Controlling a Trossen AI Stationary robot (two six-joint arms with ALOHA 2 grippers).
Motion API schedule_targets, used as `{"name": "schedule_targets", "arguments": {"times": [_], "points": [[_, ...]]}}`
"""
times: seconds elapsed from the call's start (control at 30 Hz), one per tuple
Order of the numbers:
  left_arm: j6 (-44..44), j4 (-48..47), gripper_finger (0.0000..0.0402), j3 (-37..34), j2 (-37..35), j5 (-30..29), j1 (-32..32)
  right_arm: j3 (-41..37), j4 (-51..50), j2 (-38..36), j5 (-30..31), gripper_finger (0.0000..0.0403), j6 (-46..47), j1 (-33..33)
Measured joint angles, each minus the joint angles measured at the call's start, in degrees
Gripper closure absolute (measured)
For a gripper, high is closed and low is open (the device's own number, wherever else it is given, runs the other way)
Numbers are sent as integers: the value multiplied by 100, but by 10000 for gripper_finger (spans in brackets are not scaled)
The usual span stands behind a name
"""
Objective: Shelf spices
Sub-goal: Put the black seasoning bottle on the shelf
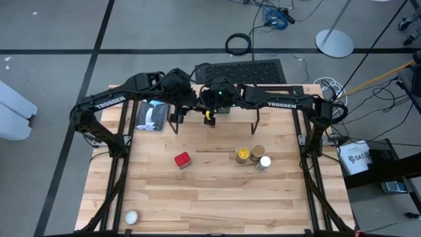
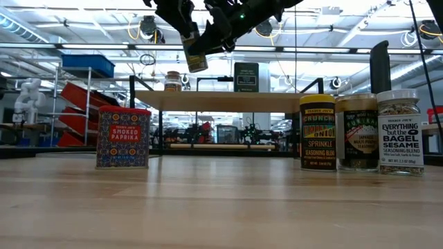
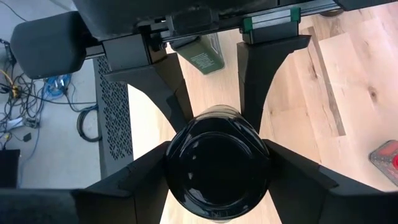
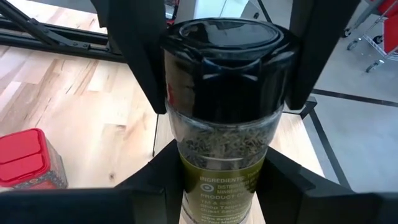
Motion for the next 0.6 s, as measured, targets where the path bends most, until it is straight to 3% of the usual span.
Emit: {"name": "schedule_targets", "arguments": {"times": [0.23, 0.4, 0.6], "points": [[31, -10, 167, 2, -9, 73, -2, -2, 16, 0, -137, 250, -47, 0], [28, -22, 193, 2, -16, 105, 2, -13, 108, 2, -132, 220, -122, 0], [35, -17, 186, 2, -20, 103, 2, -13, 131, 4, -139, 192, -121, 0]]}}
